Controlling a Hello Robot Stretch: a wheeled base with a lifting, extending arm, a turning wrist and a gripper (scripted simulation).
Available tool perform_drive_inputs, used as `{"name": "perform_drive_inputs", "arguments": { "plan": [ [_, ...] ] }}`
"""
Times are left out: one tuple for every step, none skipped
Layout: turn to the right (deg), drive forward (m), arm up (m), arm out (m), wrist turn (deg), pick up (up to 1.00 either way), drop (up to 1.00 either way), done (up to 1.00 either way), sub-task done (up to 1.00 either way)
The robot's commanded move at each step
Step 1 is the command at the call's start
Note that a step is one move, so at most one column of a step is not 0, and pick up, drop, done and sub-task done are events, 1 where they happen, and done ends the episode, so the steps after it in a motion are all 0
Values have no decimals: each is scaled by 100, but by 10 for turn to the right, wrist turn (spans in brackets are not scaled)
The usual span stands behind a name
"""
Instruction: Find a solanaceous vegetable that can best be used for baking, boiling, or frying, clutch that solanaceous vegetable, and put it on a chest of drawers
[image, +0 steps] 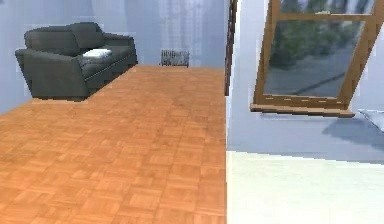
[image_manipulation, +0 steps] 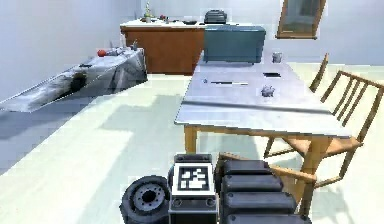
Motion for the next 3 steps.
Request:
{"name": "perform_drive_inputs", "arguments": {
  "plan": [
    [-450, 0, 0, 0, 0, 0, 0, 0, 0],
    [-360, 0, 0, 0, 0, 0, 0, 0, 0],
    [0, 100, 0, 0, 0, 0, 0, 0, 0]
  ]
}}
